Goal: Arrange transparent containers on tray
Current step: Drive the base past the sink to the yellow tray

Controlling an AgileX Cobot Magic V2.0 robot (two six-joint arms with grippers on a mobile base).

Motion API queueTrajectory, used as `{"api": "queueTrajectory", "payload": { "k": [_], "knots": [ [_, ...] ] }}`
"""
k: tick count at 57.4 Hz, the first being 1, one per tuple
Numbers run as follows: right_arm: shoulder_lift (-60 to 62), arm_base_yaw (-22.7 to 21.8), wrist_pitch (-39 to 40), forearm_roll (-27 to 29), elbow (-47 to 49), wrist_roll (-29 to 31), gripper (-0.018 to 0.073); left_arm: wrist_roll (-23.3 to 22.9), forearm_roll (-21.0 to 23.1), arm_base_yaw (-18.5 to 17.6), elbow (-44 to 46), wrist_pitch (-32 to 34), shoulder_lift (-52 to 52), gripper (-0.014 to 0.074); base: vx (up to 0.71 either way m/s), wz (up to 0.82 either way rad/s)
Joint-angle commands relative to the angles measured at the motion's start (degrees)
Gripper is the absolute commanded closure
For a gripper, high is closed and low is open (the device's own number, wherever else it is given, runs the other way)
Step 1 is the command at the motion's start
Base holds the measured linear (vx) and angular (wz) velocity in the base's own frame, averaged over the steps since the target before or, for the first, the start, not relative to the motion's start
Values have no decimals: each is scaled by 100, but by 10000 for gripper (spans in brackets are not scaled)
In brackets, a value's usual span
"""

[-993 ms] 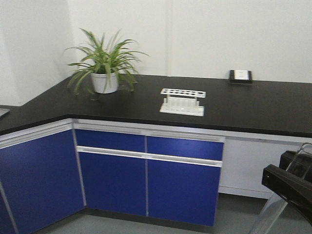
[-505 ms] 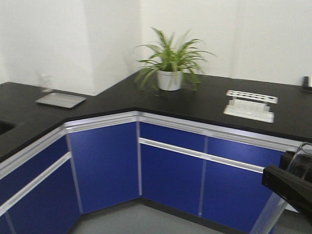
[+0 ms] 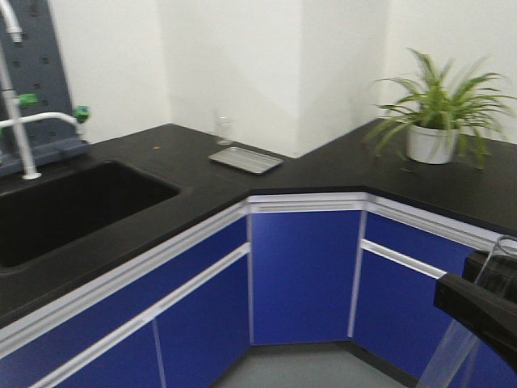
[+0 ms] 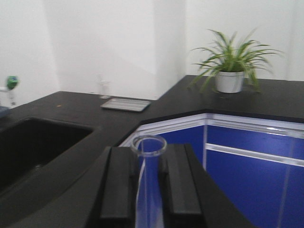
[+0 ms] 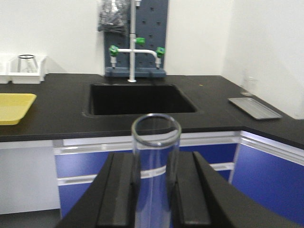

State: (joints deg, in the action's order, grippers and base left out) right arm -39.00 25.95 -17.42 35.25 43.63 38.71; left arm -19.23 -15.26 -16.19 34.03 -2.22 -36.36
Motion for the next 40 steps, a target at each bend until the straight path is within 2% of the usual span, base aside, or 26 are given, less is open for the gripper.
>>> {"api": "queueTrajectory", "payload": {
  "k": [1, 40],
  "knots": [
    [7, -36, 390, 58, 163, 27, 477, -55, 37, -34, 217, 474, 22, 486, 10, 52],
    [7, -36, 395, 58, 163, 27, 477, -55, 37, -34, 217, 474, 22, 486, 13, 53]
  ]
}}
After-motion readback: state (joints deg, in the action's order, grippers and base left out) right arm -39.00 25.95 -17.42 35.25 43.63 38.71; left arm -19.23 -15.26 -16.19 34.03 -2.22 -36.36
